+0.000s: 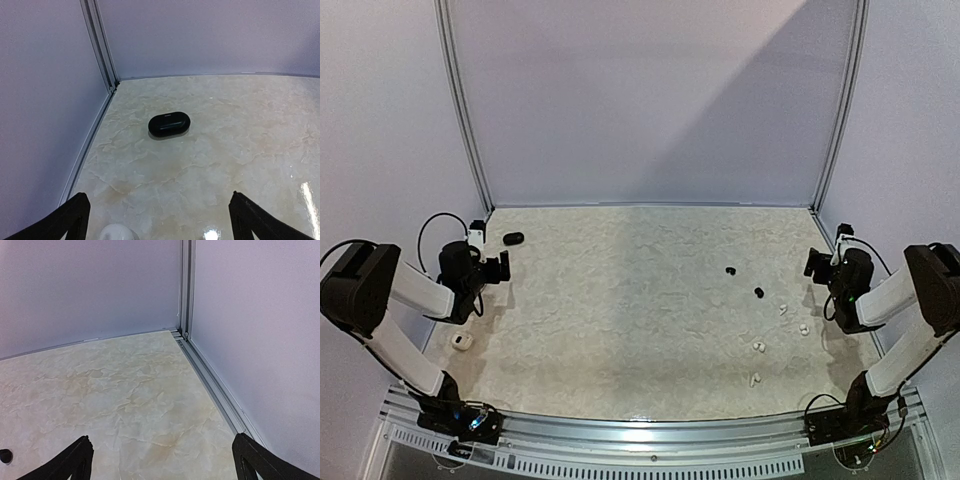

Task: Insert the wireless bluetooth earbuds into the charging case

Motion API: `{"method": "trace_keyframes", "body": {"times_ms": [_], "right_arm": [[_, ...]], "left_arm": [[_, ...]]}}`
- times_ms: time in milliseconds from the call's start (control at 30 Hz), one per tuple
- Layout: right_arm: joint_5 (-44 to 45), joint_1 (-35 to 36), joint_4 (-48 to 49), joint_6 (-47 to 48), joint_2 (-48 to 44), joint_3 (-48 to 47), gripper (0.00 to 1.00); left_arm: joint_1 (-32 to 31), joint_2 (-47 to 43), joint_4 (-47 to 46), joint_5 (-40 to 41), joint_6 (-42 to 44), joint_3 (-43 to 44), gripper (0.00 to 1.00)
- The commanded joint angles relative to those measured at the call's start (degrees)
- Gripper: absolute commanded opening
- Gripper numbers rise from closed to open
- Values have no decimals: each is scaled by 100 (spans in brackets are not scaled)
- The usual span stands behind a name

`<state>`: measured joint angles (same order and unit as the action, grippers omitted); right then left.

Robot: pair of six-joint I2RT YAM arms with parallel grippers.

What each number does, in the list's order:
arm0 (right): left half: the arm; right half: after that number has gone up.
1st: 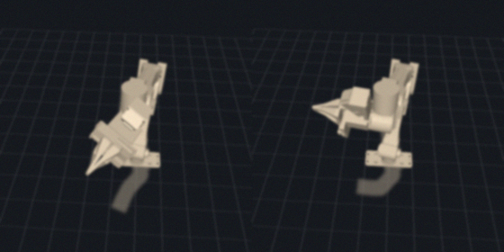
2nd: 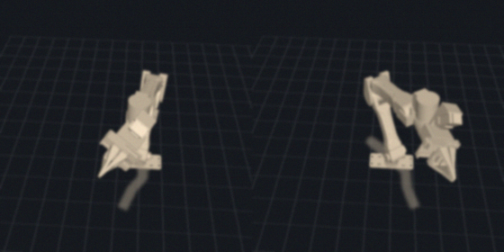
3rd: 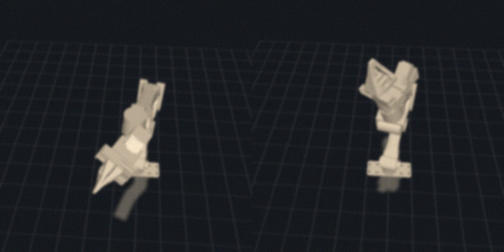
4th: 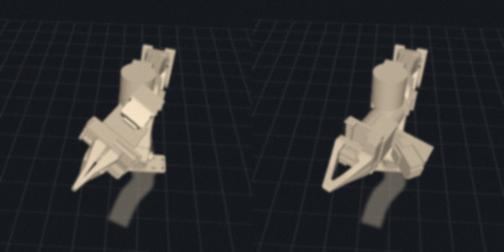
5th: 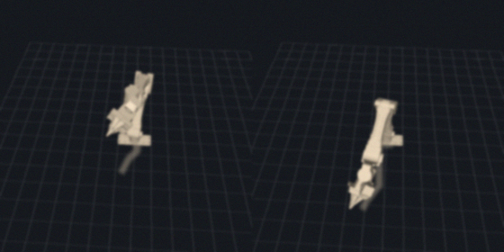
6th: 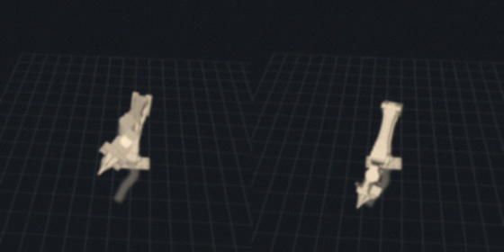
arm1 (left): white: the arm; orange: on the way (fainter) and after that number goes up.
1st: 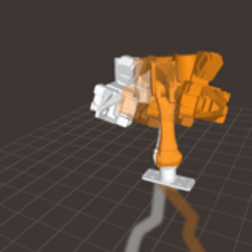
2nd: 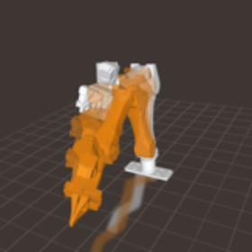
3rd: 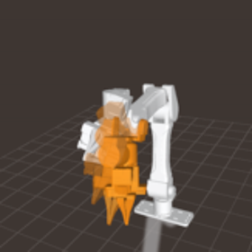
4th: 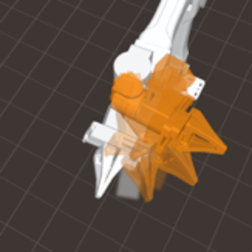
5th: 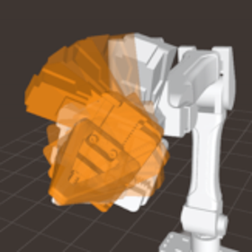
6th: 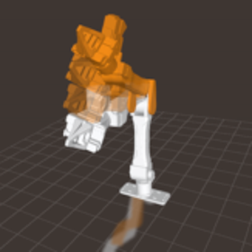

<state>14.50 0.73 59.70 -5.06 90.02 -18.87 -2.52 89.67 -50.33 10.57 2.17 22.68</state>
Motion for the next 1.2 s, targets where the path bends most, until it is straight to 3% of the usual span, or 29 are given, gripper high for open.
{"method": "trace_keyframes", "body": {"times_ms": [0, 100, 200, 233, 367, 500, 633, 800, 1000, 1167], "right_arm": [[95, 4, -1256, -13, -571, -445, 99], [-199, -1, -2377, -2, -1146, -1065, 99], [-667, 1, -2633, -297, -1453, -1369, 99], [-893, 4, -2635, -449, -1555, -1440, 99], [-3039, 5, -2822, -939, -1652, -2046, 99], [-3968, 57, -3565, -1725, -1213, -2987, 99], [-3460, 673, -4998, -1456, -850, -3837, 99], [-2136, 1406, -6992, -1025, -183, -5087, 98], [-1854, 1973, -6973, -1352, 250, -5230, 98], [-1885, 2377, -6880, -1381, 518, -5321, 98]], "left_arm": [[-35, -45, -95, -59, 55, 49, 99], [-45, -33, -80, -84, 70, 68, 99], [-46, -328, -63, -50, 78, 10, 99], [-46, -633, 341, -136, 84, 87, 99], [-39, -1753, 2951, -105, 206, 1291, 99], [-29, -1607, 6742, 979, 462, 3472, 99], [44, -933, 9087, 1404, 974, 4668, 99], [250, 110, 10836, 1408, 1306, 5532, 99], [671, 1026, 11829, 1039, 1868, 6372, 99], [871, 1422, 11728, 698, 2087, 6464, 99]]}}
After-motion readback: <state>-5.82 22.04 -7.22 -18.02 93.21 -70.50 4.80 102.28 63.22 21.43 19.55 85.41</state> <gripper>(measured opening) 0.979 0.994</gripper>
